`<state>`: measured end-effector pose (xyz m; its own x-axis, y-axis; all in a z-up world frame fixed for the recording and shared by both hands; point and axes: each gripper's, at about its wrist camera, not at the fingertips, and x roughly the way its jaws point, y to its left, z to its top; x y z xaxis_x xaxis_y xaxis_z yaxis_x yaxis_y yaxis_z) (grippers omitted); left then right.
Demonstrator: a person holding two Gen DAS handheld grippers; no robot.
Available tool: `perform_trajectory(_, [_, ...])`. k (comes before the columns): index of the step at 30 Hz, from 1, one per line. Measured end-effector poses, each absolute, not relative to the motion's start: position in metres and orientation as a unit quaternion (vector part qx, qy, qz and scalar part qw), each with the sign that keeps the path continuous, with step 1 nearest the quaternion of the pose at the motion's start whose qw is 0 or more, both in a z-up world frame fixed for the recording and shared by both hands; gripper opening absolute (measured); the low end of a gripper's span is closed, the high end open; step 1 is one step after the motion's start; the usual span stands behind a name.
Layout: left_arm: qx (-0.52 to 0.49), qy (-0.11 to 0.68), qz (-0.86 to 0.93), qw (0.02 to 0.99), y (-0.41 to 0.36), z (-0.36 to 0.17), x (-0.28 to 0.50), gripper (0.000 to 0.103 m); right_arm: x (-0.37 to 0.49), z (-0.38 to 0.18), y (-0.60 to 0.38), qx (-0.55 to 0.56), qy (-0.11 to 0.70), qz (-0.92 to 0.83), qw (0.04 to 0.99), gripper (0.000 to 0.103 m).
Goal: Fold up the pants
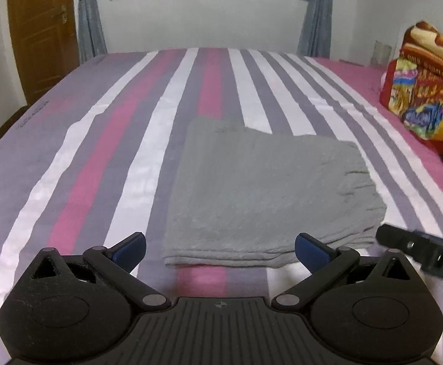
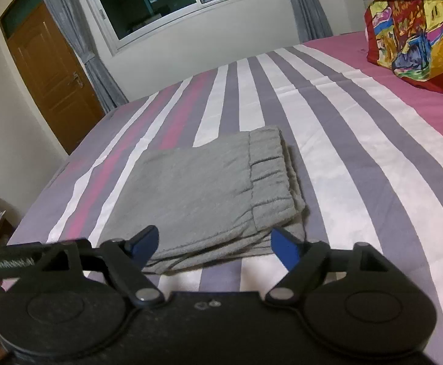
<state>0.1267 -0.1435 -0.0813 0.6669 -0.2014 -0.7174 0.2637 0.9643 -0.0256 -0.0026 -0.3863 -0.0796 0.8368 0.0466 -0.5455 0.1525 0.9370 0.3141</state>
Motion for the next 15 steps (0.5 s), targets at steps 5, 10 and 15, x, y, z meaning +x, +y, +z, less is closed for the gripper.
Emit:
perform_trajectory(5, [0.059, 0.391, -0.114, 0.911, -0.143, -0.074, 0.121, 0.103, -0.009, -0.071, -0.383, 0.169, 0.292, -0.043, 0.940, 0.100])
perform_trajectory(10, [0.055, 0.388, -0.111, 0.913, -0.138, -0.066, 0.111, 0.103, -0.018, -0.055, -0.377, 0.152, 0.300, -0.087, 0.937, 0.103])
perform_trajectory(15, [0.003, 0.364, -0.125, 0.923, -0.122, -0.050, 0.089, 0.103, -0.030, -0.037, -0.370, 0.125, 0.328, -0.088, 0.932, 0.103])
